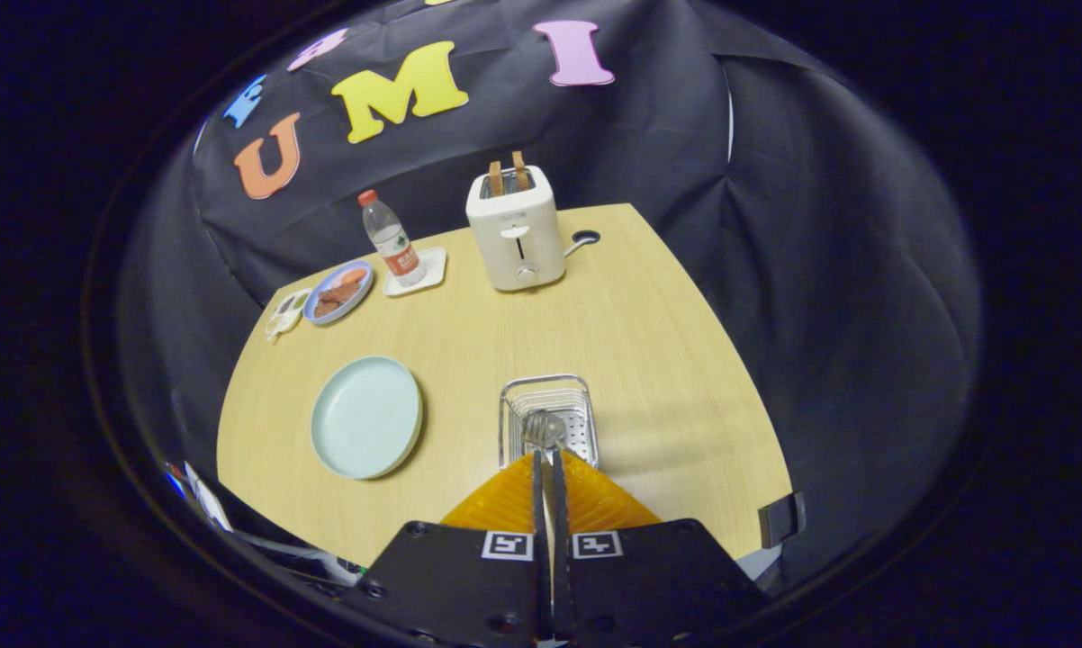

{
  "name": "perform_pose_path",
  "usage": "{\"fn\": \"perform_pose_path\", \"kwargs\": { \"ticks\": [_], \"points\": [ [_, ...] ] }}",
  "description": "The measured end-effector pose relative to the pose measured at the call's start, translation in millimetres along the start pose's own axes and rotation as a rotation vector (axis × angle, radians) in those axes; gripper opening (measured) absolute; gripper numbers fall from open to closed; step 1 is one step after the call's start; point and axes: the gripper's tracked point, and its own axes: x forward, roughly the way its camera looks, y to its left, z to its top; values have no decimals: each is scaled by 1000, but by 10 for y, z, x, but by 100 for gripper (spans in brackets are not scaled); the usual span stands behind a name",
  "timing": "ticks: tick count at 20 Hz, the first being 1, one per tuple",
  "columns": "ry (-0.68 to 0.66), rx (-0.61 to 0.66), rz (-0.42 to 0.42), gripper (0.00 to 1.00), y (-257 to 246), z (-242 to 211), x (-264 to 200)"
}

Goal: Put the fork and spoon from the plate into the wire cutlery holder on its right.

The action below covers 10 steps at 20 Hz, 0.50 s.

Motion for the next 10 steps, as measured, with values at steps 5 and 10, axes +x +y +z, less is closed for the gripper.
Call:
{"fn": "perform_pose_path", "kwargs": {
  "ticks": [5,10],
  "points": [
    [-50,-6,-7,1,21,99,-118],
    [-197,-27,21,18,290,472,-444]
  ]
}}
